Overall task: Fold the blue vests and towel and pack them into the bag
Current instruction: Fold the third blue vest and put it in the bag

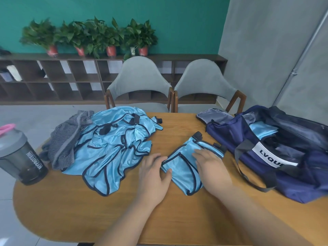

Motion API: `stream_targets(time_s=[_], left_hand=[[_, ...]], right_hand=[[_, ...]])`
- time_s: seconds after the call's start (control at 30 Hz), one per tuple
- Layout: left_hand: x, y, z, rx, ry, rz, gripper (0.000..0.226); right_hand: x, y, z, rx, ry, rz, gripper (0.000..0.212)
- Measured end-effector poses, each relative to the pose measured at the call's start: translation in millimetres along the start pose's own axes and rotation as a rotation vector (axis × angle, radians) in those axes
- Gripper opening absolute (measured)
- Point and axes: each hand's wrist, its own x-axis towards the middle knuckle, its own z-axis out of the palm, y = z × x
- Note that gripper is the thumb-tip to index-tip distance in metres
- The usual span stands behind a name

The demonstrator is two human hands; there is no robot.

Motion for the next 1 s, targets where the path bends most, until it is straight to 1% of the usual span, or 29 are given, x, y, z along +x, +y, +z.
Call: stream_targets(time_s=[0.03,0.07,0.13,0.17,0.23,0.3,0.37,0.4,0.47,0.5,0.53,0.6,0.67,0.8,0.87,0.93,0.97,1.0], left_hand=[[-0.4,0.2,1.0,0.009,-0.009,0.034,0.042],[0.0,0.3,3.0,0.029,-0.018,0.057,0.04],[0.4,-0.3,7.2,0.076,-0.026,0.077,0.034],[0.2,-0.7,8.6,0.095,-0.022,0.082,0.031],[-0.8,-0.4,9.0,0.104,0.006,0.081,0.022],[-1.5,0.9,6.3,0.069,0.045,0.054,0.016],[-2.9,2.6,3.4,0.042,0.067,0.028,0.019],[-3.2,3.0,2.3,0.051,0.075,0.037,0.018],[-3.3,2.2,1.8,0.097,0.091,0.106,0.012],[-3.2,2.0,2.4,0.111,0.074,0.149,0.014],[-2.8,2.6,3.1,0.117,0.032,0.194,0.021],[-1.4,2.9,5.1,0.134,-0.095,0.261,0.036],[-0.9,2.7,7.8,0.174,-0.174,0.274,0.041],[-1.7,2.3,9.0,0.182,-0.154,0.174,0.04],[-3.1,3.1,6.8,0.159,-0.117,0.158,0.041],[-3.3,5.8,2.7,0.131,-0.054,0.182,0.047],[-2.0,9.5,0.4,0.142,-0.054,0.223,0.052],[0.2,13.8,-1.0,0.177,-0.097,0.283,0.055]], right_hand=[[-7.4,-9.0,0.4,0.033,0.047,0.065,0.04],[-12.5,-17.6,1.6,0.058,0.031,0.12,0.047],[-18.1,-29.7,5.9,0.061,-0.137,0.17,0.068],[-17.9,-31.0,7.6,0.042,-0.209,0.142,0.076],[-12.4,-22.4,6.1,0.04,-0.27,0.03,0.084],[-4.1,-5.9,-0.6,0.044,-0.324,-0.099,0.084],[2.0,9.5,-7.9,0.04,-0.353,-0.175,0.087],[2.4,12.9,-11.1,0.058,-0.335,-0.176,0.087],[-4.1,9.6,-15.9,0.132,-0.25,-0.107,0.08],[-10.6,5.3,-16.1,0.157,-0.22,-0.077,0.076],[-18.2,0.7,-15.5,0.153,-0.214,-0.074,0.074],[-32.6,-4.3,-10.9,0.063,-0.272,-0.137,0.077],[-37.4,1.4,-6.6,0.003,-0.344,-0.187,0.077],[-31.6,18.1,-15.0,-0.009,-0.391,-0.214,0.073],[-37.0,21.7,-17.3,0.001,-0.371,-0.213,0.073],[-45.9,22.6,-16.1,0.025,-0.34,-0.203,0.073],[-49.2,22.9,-15.2,0.026,-0.335,-0.201,0.073],[-50.7,23.4,-14.0,0.024,-0.337,-0.201,0.074]])
